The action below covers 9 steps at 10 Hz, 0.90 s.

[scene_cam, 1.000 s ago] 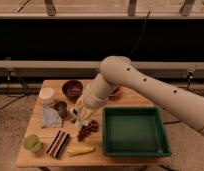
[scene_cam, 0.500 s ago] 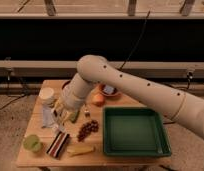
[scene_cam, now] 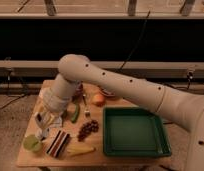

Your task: Place brush in plastic cup

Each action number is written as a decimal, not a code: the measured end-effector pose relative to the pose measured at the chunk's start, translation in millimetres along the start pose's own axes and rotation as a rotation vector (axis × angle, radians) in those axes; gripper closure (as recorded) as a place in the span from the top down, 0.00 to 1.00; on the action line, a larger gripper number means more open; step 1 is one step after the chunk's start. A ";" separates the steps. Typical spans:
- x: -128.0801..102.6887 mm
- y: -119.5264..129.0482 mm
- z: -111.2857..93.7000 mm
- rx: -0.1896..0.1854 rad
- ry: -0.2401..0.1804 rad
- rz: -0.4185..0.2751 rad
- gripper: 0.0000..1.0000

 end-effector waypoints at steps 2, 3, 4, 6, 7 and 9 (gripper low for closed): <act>-3.8 -10.5 8.8 -0.014 -0.002 -0.009 0.00; -4.3 -17.2 15.4 -0.023 -0.003 -0.012 0.00; -3.6 -24.6 21.0 -0.030 -0.004 -0.015 0.00; 5.4 -40.0 28.4 -0.041 0.000 -0.006 0.00; 10.5 -48.5 32.9 -0.051 -0.004 -0.002 0.00; 15.1 -49.7 43.9 -0.071 -0.010 0.002 0.00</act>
